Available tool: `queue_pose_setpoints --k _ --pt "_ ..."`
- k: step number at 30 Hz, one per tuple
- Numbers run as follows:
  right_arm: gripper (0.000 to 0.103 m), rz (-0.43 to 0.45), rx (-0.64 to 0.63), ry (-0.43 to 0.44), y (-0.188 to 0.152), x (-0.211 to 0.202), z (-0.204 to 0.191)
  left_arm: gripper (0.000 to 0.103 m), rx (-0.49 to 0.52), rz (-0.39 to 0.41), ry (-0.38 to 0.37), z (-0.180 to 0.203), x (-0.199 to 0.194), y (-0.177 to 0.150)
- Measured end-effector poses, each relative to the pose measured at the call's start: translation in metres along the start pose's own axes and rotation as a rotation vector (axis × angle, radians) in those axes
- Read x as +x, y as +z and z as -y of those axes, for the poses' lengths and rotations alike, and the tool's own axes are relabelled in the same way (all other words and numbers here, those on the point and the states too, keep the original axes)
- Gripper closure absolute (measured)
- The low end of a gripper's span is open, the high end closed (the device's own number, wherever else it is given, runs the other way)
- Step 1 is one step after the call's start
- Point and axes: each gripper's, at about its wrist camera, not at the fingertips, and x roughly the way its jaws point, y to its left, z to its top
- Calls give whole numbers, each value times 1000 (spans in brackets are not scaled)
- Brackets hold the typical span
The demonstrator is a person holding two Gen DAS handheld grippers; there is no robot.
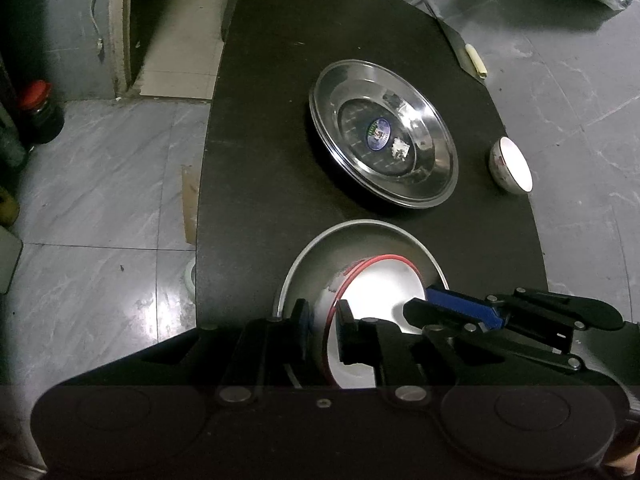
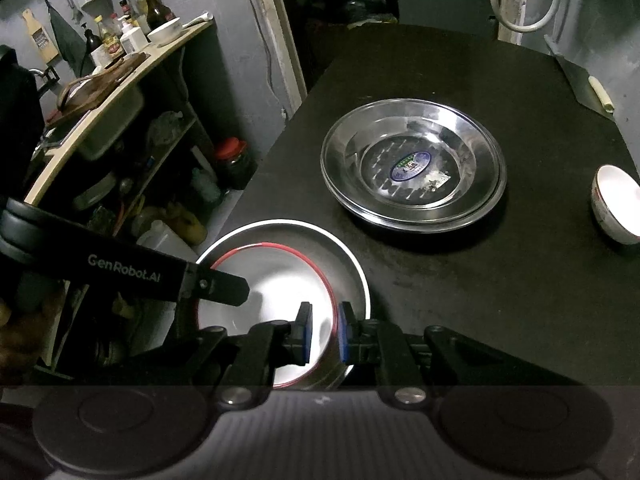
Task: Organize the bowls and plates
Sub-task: 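Lift the white bowl with the left gripper and carry it over the steel bowl, then lower the white bowl into the steel bowl and open the left gripper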
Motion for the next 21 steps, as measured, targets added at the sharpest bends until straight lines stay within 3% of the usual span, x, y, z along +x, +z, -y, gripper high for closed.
queue_pose_setpoints --k 21 --pt "88 56 17 38 -2 -7 6 84 43 76 37 10 -14 2"
